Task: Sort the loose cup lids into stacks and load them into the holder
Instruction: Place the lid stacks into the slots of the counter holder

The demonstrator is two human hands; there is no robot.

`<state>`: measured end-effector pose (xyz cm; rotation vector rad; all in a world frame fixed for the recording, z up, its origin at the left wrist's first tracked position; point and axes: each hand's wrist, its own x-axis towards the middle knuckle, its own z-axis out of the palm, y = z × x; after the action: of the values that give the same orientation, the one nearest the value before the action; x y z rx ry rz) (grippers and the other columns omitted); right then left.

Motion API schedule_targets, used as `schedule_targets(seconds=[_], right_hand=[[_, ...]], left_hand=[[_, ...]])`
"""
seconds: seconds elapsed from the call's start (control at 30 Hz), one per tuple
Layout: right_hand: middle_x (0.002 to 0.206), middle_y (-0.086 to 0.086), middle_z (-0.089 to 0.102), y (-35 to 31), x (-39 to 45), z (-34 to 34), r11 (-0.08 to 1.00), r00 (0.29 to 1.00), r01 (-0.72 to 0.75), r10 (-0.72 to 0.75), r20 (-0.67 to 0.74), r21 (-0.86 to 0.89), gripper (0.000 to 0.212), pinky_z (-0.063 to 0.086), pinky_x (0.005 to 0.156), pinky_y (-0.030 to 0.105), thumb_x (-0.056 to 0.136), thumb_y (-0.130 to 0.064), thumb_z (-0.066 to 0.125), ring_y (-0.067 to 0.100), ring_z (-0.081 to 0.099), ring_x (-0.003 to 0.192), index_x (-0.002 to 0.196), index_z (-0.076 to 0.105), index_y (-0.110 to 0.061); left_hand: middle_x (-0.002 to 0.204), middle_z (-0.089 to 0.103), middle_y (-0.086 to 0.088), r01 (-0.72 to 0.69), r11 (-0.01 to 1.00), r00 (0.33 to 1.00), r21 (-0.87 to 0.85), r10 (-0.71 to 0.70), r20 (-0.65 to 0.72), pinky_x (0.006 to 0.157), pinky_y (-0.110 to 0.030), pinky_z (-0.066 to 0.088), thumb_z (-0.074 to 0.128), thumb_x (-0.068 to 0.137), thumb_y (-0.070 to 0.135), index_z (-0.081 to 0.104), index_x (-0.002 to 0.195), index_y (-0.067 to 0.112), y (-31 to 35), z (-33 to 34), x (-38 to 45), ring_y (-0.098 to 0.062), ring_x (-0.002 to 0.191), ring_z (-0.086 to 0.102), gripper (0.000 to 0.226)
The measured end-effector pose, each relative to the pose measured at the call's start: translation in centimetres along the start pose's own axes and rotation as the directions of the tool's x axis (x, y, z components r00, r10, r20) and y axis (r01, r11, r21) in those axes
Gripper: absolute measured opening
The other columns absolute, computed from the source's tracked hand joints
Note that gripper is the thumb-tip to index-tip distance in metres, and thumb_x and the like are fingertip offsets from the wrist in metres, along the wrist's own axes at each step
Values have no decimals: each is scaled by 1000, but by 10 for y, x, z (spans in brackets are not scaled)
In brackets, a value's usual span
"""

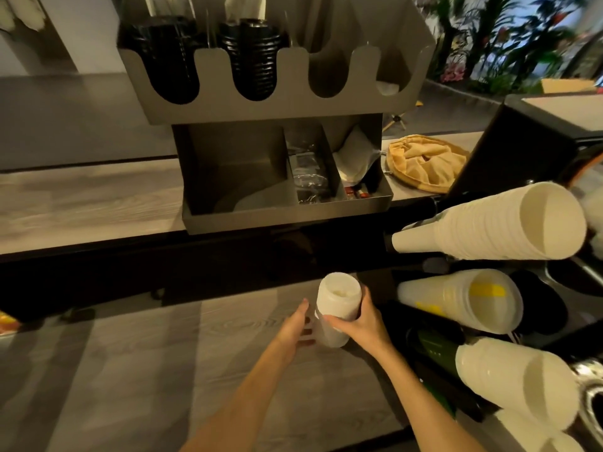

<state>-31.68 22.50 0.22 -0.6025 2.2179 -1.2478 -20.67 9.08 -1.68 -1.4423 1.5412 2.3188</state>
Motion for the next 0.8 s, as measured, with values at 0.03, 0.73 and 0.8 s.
schedule_targets(seconds=[0.03,0.73,0.8], right_hand=[[149,-2,50,-11,0,-3,999,999,37,-37,-10,17,115,48,107,39,64,-42,96,21,48,138,157,28,-27],[131,-23,59,-346,-34,-120,702,652,712,-678,-339,-34,96,52,99,27,66,-52,90,-5,56,118,147,41,-36],[133,-23,57,-374,-32,-130,666,611,744,-708,-354,-46,99,50,100,27,70,-46,92,-7,55,119,151,35,-39]], left_hand=[[131,64,-6,-40,999,999,-5,40,9,91,-41,56,42,99,65,57,139,22,7,-2,-2,-25,113,63,60],[112,77,2,-676,696,689,-242,714,129,102,-39,51,44,102,53,67,125,27,282,2,-216,-17,110,70,42],[110,77,-1,-694,663,670,-281,738,86,103,-37,52,48,103,45,67,125,21,301,6,-226,-16,108,70,37]])
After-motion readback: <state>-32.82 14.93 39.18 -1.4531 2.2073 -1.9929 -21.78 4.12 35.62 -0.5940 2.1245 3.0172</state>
